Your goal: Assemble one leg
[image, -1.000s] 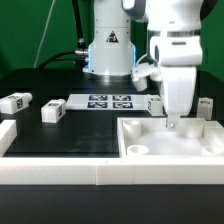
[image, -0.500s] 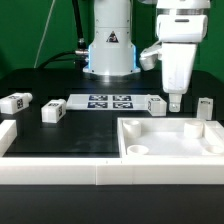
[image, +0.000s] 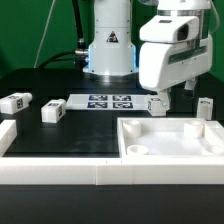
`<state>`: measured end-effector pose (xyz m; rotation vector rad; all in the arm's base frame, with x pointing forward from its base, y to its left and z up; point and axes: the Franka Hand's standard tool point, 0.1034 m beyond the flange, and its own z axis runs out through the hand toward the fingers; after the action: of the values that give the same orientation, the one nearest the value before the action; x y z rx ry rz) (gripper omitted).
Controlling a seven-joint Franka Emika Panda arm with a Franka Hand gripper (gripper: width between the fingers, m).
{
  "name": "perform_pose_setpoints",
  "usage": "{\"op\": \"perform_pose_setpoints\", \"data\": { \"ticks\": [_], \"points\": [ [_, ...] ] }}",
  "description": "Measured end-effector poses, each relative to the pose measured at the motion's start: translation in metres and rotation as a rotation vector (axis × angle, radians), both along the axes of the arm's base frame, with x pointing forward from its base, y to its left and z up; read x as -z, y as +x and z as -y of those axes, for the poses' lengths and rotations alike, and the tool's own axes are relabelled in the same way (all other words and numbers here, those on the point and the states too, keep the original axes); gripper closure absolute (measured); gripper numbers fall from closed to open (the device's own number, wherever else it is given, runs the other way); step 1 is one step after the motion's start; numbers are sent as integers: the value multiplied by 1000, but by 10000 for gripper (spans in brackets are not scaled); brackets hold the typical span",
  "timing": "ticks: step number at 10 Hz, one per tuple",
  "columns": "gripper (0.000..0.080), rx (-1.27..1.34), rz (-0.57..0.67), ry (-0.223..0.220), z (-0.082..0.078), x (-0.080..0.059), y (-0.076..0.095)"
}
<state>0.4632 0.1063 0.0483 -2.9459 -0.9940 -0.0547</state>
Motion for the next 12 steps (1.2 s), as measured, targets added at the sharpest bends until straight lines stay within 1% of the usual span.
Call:
{"op": "perform_pose_setpoints", "data": {
  "ticks": [2,3,4,6,7,9,10,11,12],
  "points": [
    [151,254,-13,21,-17,4,-11],
    [151,369,-25,32,-22,4,-13],
    [151,455,-33,39,-28,4,-15],
    [151,707,-52,64,-41,3,-17],
    [151,737,-57,67,-41,3,-17],
    [151,919,-78,81,-44,4,-18],
    [151,918,-78,81,-45,4,-19],
    [151,913,-82,80,-47,7,-23],
    [151,911,-105,68,-50,8,-27]
  ]
}}
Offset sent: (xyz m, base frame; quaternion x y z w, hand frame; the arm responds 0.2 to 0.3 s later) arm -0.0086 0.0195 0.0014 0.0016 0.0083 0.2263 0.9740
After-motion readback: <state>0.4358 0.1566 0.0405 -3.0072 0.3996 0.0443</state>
